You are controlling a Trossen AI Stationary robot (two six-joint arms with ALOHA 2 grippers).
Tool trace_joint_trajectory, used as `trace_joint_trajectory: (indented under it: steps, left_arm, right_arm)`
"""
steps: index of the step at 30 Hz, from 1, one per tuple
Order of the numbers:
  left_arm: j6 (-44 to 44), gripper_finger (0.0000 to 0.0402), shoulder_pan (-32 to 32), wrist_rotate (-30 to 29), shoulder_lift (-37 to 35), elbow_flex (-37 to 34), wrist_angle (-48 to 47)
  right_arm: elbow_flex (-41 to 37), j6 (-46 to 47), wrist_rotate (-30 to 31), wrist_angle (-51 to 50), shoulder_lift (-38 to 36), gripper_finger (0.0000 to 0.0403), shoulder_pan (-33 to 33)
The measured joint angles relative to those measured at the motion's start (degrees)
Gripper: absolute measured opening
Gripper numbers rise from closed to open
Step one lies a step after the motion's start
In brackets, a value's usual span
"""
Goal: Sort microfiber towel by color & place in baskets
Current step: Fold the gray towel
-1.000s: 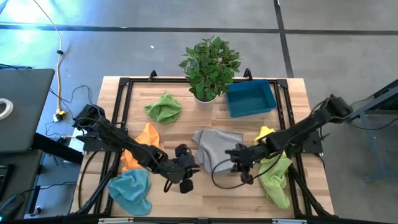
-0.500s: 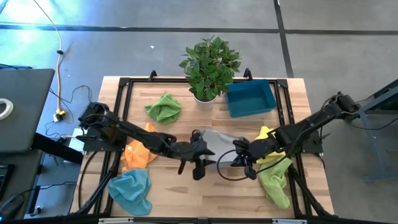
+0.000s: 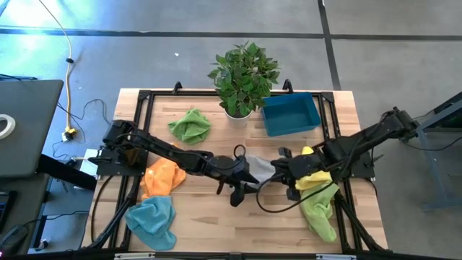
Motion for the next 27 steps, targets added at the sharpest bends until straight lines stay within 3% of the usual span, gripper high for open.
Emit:
trace_joint_trajectory:
  steps: [9,19,27]
  left_arm:
    - [4.2,0.0166,0.2,-5.6,-0.1,0.0,1.6]
    - [4.3,0.0165,0.0,7.5,-0.2,0.0,-0.3]
    - [4.4,0.0165,-1.4,5.2,-0.2,0.0,-8.9]
  right_arm:
    - [1.0,-6.2,-0.7,-1.1,0.0,0.0,-0.2]
    - [1.0,-7.5,2.8,-1.1,0.0,0.0,-0.2]
    - [1.0,-7.5,4.5,-0.7,0.0,0.0,-0.2]
